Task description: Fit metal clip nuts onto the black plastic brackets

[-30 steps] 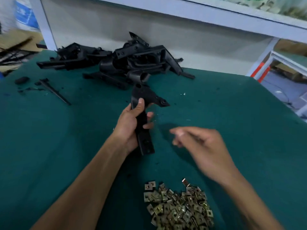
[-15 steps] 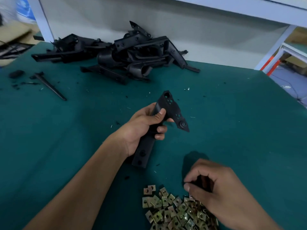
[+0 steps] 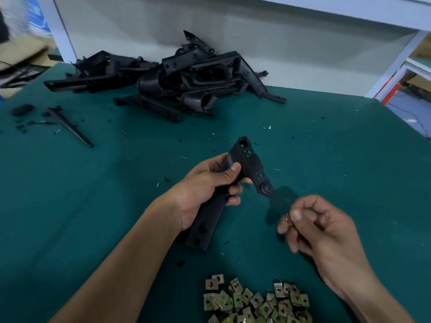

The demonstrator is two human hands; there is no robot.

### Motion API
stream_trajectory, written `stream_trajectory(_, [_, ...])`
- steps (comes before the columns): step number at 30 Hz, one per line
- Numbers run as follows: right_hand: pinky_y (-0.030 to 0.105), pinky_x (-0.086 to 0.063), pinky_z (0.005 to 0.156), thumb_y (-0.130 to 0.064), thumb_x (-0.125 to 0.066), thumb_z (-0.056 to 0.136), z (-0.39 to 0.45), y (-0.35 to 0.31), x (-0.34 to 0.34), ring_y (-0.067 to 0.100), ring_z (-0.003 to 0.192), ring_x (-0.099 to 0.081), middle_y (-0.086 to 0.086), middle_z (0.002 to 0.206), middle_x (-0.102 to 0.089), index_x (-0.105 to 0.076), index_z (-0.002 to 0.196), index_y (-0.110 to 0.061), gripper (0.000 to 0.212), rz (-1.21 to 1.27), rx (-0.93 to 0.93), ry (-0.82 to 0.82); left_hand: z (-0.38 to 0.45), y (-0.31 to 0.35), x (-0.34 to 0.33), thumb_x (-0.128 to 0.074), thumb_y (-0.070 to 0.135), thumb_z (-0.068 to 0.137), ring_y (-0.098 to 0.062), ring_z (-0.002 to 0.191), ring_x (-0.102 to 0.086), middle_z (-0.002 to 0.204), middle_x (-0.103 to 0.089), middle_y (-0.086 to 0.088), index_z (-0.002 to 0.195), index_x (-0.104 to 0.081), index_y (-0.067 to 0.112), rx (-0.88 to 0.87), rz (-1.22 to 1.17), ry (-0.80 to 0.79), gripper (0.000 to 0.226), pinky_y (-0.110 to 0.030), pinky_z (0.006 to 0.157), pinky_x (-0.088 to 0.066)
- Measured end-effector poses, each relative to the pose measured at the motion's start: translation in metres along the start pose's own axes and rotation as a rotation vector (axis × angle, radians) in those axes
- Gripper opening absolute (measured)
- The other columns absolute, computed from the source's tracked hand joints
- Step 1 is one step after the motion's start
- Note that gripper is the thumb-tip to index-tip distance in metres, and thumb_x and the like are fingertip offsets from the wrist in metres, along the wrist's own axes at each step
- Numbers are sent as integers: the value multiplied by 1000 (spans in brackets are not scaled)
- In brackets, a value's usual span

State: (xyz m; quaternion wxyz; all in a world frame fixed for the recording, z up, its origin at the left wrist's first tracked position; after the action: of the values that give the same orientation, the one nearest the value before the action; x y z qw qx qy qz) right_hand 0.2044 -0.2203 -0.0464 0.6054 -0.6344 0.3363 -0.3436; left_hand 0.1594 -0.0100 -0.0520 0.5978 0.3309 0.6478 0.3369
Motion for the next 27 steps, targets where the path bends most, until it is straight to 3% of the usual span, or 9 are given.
stream_trajectory(4, [20, -45, 53, 0, -61, 92, 46, 0, -13, 13, 56, -53, 10, 71, -66, -63, 115, -2, 23, 220, -32, 43, 1, -2, 0, -56, 8, 100, -14, 63, -41, 92, -61, -11, 109, -61, 4, -8, 40, -5, 11, -26, 57, -40])
stream_trajectory(7, [25, -60, 73, 9, -59, 91, 74, 1, -33, 24, 81, -66, 23, 92, -69, -66, 110, 7, 21, 359, -74, 58, 3, -2, 5, -56, 1, 96, -14, 61, -43, 95, -56, -14, 111, -62, 3, -43, -7, 98, 16, -24, 53, -39])
stream_trajectory(9, [31, -59, 88, 7, -63, 83, 84, 2, -41, 30, 91, -66, 29, 101, -67, -69, 104, 8, 22, 481, -88, 80, 4, 0, 8, -58, -1, 93, -14, 61, -42, 96, -49, -13, 108, -65, 4, -65, -51, 147, 17, -25, 52, -37])
stream_trajectory(11, [32, -61, 88, 3, -68, 75, 87, 2, -44, 27, 88, -69, 26, 99, -69, -73, 95, 3, 21, 569, -87, 69, 4, 2, 11, -60, 0, 90, -14, 61, -41, 94, -46, -12, 102, -65, 6, -73, -82, 166, 14, -25, 51, -36])
stream_trajectory(13, [29, -62, 76, -2, -70, 77, 87, 1, -44, 23, 80, -73, 21, 91, -73, -77, 86, -5, 12, 591, -57, 4, 4, 4, 12, -58, -1, 92, -13, 61, -41, 86, -49, -7, 95, -63, 9, -80, -88, 151, 11, -24, 51, -36])
stream_trajectory(17, [27, -60, 66, -7, -71, 81, 88, -5, -46, 19, 72, -73, 15, 82, -75, -79, 84, -14, 11, 574, 0, -46, 5, 5, 12, -54, -1, 96, -12, 62, -38, 81, -47, 0, 91, -60, 11, -84, -85, 110, 15, -22, 51, -35])
stream_trajectory(19, [25, -59, 68, -4, -73, 76, 88, -5, -48, 17, 73, -72, 12, 80, -74, -81, 84, -12, 14, 558, 20, -26, 4, 5, 12, -55, 0, 95, -11, 61, -37, 80, -47, 1, 91, -61, 13, -77, -72, 108, 15, -22, 50, -34])
stream_trajectory(22, [26, -60, 81, -3, -76, 70, 87, -2, -48, 23, 86, -72, 18, 92, -75, -82, 87, -7, 19, 532, 7, -6, 4, 4, 12, -57, 2, 95, -10, 61, -37, 79, -45, 2, 92, -62, 14, -70, -32, 121, 13, -21, 49, -35])
stream_trajectory(27, [29, -59, 90, -4, -66, 78, 82, -3, -48, 31, 102, -72, 27, 109, -73, -78, 96, 4, 23, 583, -34, -57, 4, 4, 10, -58, 5, 95, -9, 60, -36, 78, -41, 3, 94, -64, 15, -74, 21, 147, 12, -21, 48, -33])
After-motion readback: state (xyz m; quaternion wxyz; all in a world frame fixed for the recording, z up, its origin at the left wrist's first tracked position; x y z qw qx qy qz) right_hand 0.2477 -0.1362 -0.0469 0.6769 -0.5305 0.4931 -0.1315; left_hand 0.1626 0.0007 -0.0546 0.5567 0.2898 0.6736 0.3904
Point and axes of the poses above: each hand's wrist, its own z-axis towards the middle knuckle, its own x-axis out of the back of the hand, y = z × x, the point moved 5 cm from there along z, towards the middle knuckle
